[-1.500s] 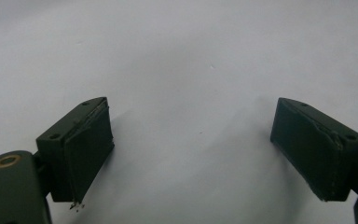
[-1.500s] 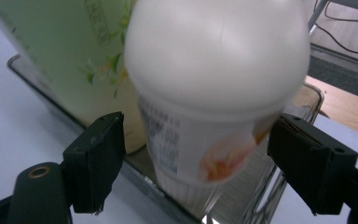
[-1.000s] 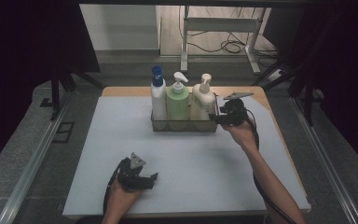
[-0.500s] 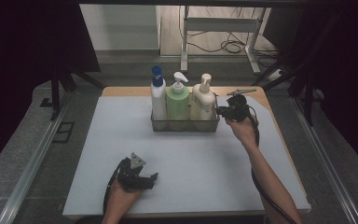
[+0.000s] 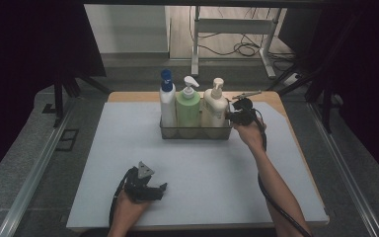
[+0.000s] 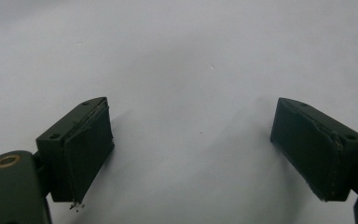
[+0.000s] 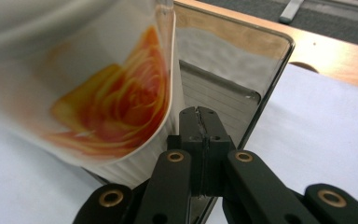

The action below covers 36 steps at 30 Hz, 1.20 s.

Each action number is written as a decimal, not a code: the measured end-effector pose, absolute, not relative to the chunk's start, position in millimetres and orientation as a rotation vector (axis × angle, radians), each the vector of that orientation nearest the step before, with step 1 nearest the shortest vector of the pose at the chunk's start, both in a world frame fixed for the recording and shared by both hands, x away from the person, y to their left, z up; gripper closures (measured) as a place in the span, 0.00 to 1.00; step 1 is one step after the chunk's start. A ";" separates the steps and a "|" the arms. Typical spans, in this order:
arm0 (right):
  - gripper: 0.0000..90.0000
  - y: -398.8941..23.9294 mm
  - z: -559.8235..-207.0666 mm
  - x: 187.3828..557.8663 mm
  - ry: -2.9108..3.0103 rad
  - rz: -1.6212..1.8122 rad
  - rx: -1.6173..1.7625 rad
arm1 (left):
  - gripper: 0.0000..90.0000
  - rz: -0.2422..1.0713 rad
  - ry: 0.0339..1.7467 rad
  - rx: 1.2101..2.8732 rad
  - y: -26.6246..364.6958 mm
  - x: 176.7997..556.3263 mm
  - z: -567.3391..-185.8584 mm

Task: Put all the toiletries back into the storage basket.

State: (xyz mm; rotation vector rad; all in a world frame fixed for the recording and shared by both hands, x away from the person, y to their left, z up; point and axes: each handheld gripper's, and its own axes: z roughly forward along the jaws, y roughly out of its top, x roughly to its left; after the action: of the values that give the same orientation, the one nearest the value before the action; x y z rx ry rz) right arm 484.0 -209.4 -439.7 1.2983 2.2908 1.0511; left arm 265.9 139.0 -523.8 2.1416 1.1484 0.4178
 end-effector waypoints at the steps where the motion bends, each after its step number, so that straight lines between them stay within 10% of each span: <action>1: 1.00 -209.3 -440.6 484.8 2.292 1.047 1.306 | 0.14 0.418 1.148 2.142 139.0 265.9 -523.7; 36: 0.99 -192.3 -457.4 493.0 2.360 1.016 1.330 | 0.14 0.418 1.149 2.142 138.9 266.1 -523.8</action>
State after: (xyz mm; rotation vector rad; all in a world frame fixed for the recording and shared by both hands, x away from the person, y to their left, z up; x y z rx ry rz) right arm 493.0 -192.3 -457.4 1.3298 2.3598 1.0159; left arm 266.1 138.9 -523.8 2.1416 1.1490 0.4178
